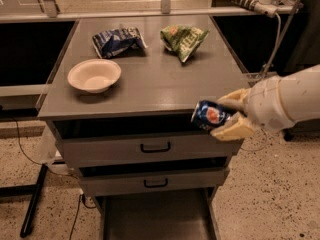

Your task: Place pepsi can into bottom drawer

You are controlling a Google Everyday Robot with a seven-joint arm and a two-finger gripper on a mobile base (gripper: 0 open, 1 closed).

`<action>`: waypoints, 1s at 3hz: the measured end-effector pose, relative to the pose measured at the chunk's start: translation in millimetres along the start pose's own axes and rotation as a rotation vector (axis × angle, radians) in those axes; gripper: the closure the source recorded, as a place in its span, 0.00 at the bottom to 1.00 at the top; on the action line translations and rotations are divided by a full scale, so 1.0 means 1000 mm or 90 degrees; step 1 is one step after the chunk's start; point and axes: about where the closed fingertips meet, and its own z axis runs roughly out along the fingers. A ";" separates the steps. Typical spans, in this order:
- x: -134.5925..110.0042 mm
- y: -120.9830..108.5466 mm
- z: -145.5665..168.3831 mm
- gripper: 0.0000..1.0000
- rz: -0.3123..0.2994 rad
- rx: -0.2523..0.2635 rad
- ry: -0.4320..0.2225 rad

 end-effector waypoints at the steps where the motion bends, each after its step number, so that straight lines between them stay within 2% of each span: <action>1: 0.051 0.037 0.032 1.00 0.057 -0.016 0.022; 2: 0.051 0.037 0.032 1.00 0.057 -0.016 0.022; 3: 0.056 0.040 0.058 1.00 0.061 -0.041 0.025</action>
Offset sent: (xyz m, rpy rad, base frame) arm -0.0170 -0.0117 -0.0522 0.0054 0.0611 -0.0510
